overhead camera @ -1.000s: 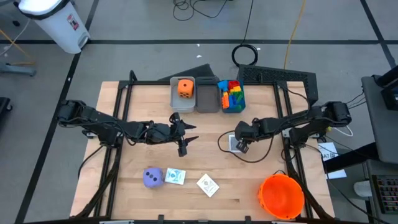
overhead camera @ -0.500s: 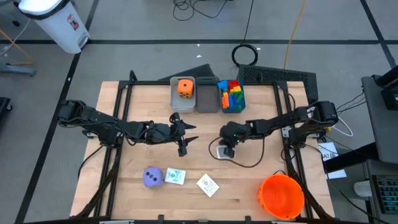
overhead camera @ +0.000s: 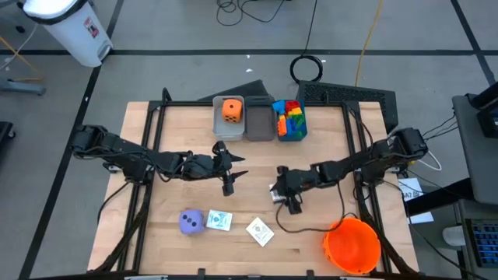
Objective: Pick & Place Toys
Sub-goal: Put the green playing cards into the black bin, then put the blue playing cards into the black bin
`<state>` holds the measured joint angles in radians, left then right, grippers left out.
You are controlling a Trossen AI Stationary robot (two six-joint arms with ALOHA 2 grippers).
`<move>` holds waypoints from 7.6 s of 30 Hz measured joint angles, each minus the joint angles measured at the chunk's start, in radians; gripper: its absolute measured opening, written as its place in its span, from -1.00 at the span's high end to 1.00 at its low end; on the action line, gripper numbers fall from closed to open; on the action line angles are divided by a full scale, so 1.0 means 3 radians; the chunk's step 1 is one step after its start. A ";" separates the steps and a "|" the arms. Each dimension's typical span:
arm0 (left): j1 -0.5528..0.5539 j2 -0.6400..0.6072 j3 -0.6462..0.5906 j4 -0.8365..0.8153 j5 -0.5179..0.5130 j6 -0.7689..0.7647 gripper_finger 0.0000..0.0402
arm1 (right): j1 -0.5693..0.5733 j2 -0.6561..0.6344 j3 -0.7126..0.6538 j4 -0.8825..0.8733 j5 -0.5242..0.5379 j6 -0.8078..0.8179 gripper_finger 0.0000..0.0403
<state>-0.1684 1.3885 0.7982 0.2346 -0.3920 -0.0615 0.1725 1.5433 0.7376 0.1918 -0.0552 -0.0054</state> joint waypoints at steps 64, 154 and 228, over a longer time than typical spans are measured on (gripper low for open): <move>0.0345 0.1075 0.0158 0.1381 0.0506 -0.1056 -0.06 | 0.0280 -0.0401 -0.0406 0.1366 0.2546 -0.1960 -0.52; -0.0155 0.0908 0.0454 -0.0280 0.1829 -0.0181 -0.53 | 0.0348 -0.0810 -0.0421 0.1040 0.2611 -0.1004 -0.88; -0.0286 0.1355 0.0717 -0.2131 0.0300 -0.0360 0.22 | 0.0343 -0.0810 -0.0421 0.0964 0.2269 -0.0536 -0.88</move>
<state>-0.2544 1.7951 1.0134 -0.4049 -0.3018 -0.1695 0.2752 1.3003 0.6113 0.4808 0.6254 -0.1661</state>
